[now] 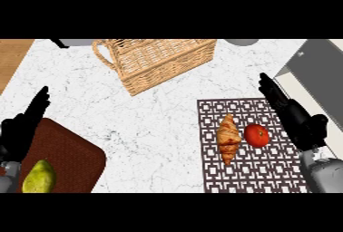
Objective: Pick the tomato from the placemat and place it in the tiered shelf
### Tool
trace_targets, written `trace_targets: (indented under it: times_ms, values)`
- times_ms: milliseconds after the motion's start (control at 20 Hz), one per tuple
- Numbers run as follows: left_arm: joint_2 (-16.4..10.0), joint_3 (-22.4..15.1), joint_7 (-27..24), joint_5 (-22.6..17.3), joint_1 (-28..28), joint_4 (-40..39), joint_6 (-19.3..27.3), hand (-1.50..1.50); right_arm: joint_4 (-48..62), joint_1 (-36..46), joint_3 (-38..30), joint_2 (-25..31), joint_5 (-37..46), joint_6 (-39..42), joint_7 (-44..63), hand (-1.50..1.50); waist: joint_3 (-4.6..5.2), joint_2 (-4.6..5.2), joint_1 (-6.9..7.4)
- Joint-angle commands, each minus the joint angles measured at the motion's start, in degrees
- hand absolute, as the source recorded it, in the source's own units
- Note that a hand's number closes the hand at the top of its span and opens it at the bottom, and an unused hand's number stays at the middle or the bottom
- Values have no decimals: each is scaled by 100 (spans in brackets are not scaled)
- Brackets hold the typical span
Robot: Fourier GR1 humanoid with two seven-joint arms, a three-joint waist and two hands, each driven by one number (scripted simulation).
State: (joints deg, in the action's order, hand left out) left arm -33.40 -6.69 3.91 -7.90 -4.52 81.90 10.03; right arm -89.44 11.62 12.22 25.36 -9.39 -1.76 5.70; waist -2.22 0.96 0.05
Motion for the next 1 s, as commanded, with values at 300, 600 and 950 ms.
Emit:
trace_targets:
  times_ms: [300, 600, 950]
  values:
    - [898, 203, 70, -893, -497, 338, -33, 0, 1213, -85, -2002, 877, 61, -789, -783, 150, 241, 15, -238]
    - [1033, 160, 488, -1029, -794, 377, -40, 0, 1821, -28, -2897, -344, -2888, 1430, -1786, -150, 193, -52, -32]
    - [1178, 236, 559, -871, -946, 399, 33, 0, 1249, -254, -2509, 804, -2545, 2457, -830, -150, 226, -107, -49]
